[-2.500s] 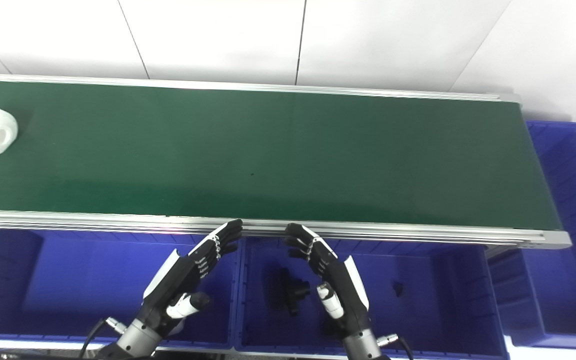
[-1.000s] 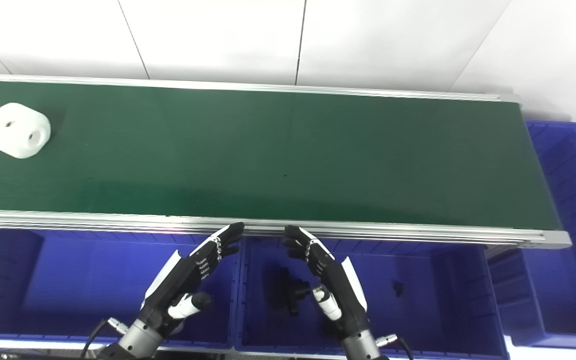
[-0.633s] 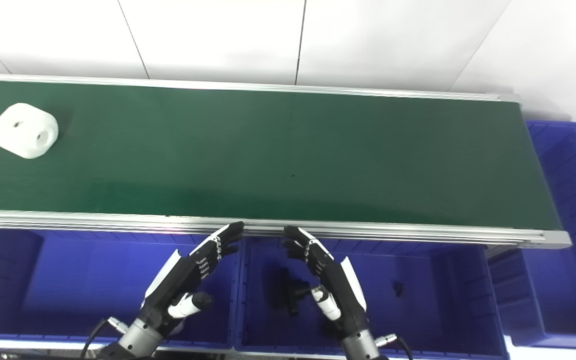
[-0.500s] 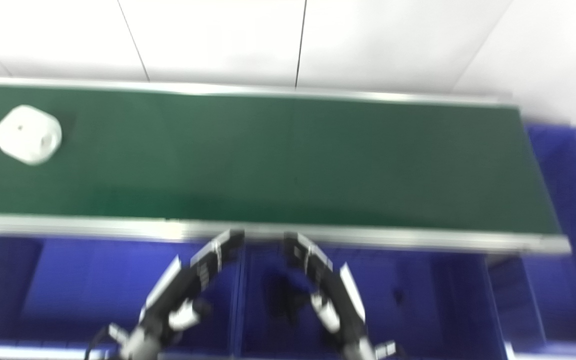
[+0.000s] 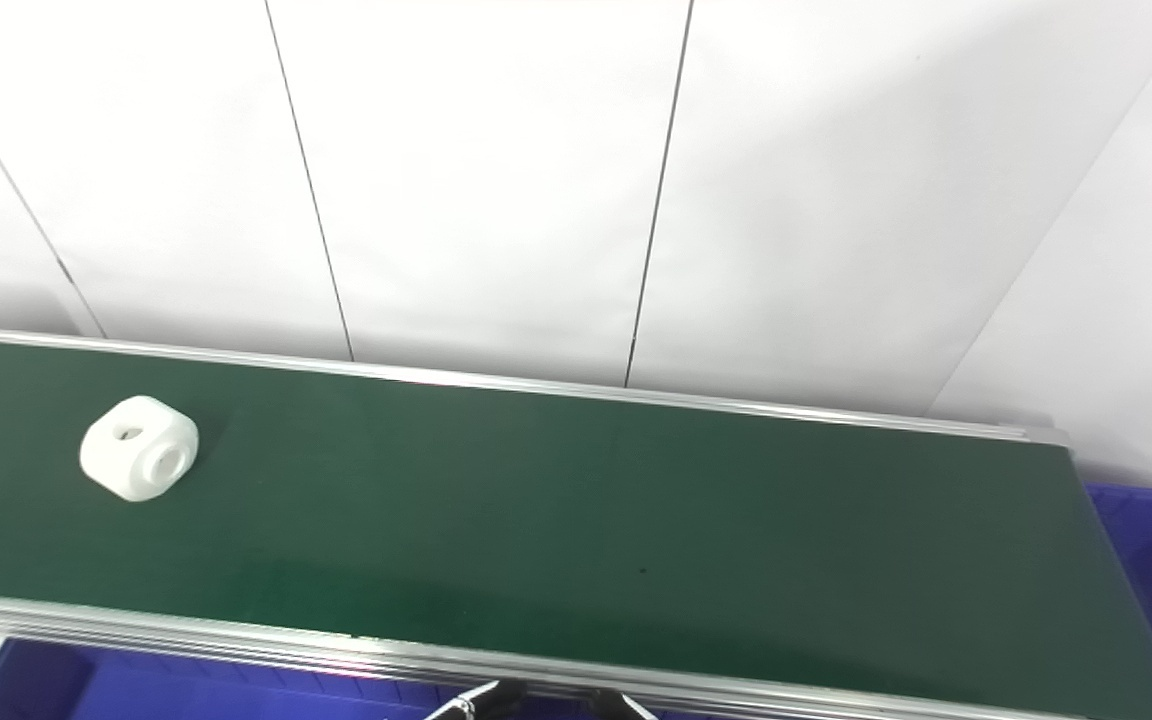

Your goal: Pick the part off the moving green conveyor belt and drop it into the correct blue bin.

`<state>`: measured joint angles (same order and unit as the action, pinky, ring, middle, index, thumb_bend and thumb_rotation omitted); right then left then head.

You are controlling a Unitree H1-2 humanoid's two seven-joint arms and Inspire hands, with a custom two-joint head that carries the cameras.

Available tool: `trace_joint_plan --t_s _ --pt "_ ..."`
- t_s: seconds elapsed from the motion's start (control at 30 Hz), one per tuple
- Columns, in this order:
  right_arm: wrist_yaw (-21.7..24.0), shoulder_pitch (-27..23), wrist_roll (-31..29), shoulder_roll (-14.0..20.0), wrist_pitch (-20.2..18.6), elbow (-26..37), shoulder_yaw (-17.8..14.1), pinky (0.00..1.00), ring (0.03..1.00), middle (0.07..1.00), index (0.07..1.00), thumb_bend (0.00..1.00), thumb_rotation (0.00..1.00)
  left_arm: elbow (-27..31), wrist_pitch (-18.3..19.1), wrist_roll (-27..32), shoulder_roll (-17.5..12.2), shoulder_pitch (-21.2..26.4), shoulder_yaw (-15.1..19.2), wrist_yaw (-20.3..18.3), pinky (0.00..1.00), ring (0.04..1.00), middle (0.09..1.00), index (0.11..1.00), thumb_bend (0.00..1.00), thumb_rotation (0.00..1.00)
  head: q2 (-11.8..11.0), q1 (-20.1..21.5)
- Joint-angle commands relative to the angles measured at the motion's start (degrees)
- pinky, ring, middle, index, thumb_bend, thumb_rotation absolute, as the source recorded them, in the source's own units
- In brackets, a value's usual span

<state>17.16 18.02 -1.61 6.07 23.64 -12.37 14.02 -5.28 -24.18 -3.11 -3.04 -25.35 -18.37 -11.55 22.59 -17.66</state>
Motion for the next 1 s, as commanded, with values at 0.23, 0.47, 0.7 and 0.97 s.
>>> trace_joint_plan --t_s 0.23,0.47,0.7,0.97 --pt "2.8 -0.4 -0.8 -0.5 3.3 1.1 -1.7 0.79 0.825 0.86 0.85 1.0 0.99 0.6 -1.9 -0.7 0.7 0.3 -0.4 0.6 0.88 0.916 0.913 0.866 0.99 0.83 0.5 -2.6" --pt "3.5 -0.3 -0.5 -0.4 3.3 1.7 -2.3 0.8 0.834 0.865 0.852 1.0 0.99 0.9 -1.6 -0.6 1.0 0.5 -0.6 0.5 0.88 0.914 0.908 0.862 0.98 0.83 1.6 -4.3" --pt "4.3 -0.4 -1.1 -0.4 3.3 1.8 -2.5 0.8 0.848 0.869 0.868 1.0 0.98 1.7 -1.0 -0.7 0.8 0.3 -0.9 0.4 0.89 0.909 0.907 0.859 0.98 0.83 2.1 -4.4" --pt "3.8 -1.4 -0.2 -0.7 3.3 1.3 -2.6 0.79 0.844 0.873 0.871 1.0 0.98 3.5 -1.7 -0.2 0.8 -0.1 -1.2 0.3 0.89 0.905 0.905 0.849 0.99 0.84 2.1 -5.2"
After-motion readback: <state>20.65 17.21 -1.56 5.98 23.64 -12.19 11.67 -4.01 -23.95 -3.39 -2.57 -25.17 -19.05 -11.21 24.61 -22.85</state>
